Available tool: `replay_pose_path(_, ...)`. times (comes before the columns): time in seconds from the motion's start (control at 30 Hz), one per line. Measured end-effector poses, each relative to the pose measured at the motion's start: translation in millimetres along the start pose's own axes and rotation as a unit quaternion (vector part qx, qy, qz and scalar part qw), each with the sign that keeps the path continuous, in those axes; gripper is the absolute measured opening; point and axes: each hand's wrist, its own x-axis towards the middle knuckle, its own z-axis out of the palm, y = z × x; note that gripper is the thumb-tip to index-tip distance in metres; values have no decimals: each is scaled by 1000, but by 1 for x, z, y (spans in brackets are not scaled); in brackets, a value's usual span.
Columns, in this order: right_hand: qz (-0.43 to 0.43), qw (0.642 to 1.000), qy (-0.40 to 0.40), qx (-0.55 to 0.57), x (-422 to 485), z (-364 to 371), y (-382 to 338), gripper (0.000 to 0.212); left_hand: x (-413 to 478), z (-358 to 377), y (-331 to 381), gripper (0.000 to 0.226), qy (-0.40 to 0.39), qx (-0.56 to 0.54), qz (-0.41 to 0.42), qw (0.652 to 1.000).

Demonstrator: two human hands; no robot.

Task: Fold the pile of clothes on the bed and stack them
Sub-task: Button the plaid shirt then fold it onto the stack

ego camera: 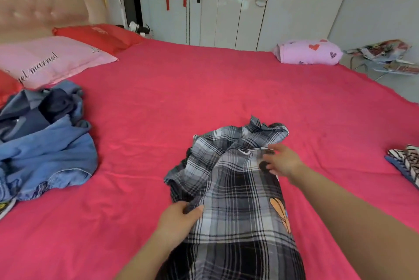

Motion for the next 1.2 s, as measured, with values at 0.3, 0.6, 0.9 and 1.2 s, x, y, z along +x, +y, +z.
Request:
replay_pose_path(0.3,69,991,29,114,99,10,-17,13,11,1,-9,32,54,-10,5,998)
replay_pose_path(0.6,-187,973,-126,55,89,59,-77,54,-6,-8,-29,26,200,-67,-10,977)
replay_pose_path(0.9,-286,854,-17,-435,45,66,-10,46,-3,7,-12,54,167,223,215,936)
replay_pose_path(1.2,-154,863,-35,-480,24,75,33,56,20,25,-24,66,-26,426,79,901)
